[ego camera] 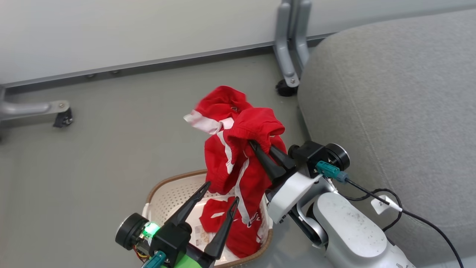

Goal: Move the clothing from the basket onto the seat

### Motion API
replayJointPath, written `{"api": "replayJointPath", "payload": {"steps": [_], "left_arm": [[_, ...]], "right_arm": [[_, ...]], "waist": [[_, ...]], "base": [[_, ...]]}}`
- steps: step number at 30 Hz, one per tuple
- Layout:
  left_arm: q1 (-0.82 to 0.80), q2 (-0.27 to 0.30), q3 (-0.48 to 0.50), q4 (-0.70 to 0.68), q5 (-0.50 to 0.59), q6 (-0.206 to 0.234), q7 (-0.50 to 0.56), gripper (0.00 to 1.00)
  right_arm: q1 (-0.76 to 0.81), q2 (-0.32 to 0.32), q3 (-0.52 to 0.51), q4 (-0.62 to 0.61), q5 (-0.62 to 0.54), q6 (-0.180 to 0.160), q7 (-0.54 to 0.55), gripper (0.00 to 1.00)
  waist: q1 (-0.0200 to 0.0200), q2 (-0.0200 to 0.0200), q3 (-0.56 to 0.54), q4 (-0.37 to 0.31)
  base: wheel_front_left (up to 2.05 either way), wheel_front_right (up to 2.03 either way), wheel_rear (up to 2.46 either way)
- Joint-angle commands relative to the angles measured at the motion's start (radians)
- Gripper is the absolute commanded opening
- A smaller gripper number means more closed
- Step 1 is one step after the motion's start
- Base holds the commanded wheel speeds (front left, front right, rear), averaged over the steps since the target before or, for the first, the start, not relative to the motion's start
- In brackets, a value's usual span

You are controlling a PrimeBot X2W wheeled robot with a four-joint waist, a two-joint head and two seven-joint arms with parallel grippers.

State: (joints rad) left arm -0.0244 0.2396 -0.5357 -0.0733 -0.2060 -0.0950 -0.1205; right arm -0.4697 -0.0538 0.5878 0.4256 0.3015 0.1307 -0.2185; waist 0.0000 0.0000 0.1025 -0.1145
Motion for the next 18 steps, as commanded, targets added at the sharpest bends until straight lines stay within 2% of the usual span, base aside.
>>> {"api": "replayJointPath", "payload": {"steps": [1,10,18], "left_arm": [[-0.015,0.012,0.003,-0.003,-0.005,0.005,-0.001,1.0],[-0.04,0.034,-0.01,-0.017,0.003,0.0,0.02,1.0],[-0.062,0.054,-0.023,-0.04,0.006,0.0,0.038,1.0]], "right_arm": [[0.015,-0.004,-0.006,-0.009,-0.009,0.0,-0.006,0.0],[0.032,-0.008,-0.058,-0.024,-0.026,0.0,-0.014,0.0],[0.06,-0.006,-0.145,-0.04,-0.048,0.0,-0.022,0.0]], "waist": [[0.0,0.0,0.025,-0.089],[0.0,0.0,0.066,-0.243],[0.0,0.0,0.113,-0.321]], "base": [[0.0,0.0,0.0],[0.0,0.0,0.0],[0.0,0.0,0.0]]}}
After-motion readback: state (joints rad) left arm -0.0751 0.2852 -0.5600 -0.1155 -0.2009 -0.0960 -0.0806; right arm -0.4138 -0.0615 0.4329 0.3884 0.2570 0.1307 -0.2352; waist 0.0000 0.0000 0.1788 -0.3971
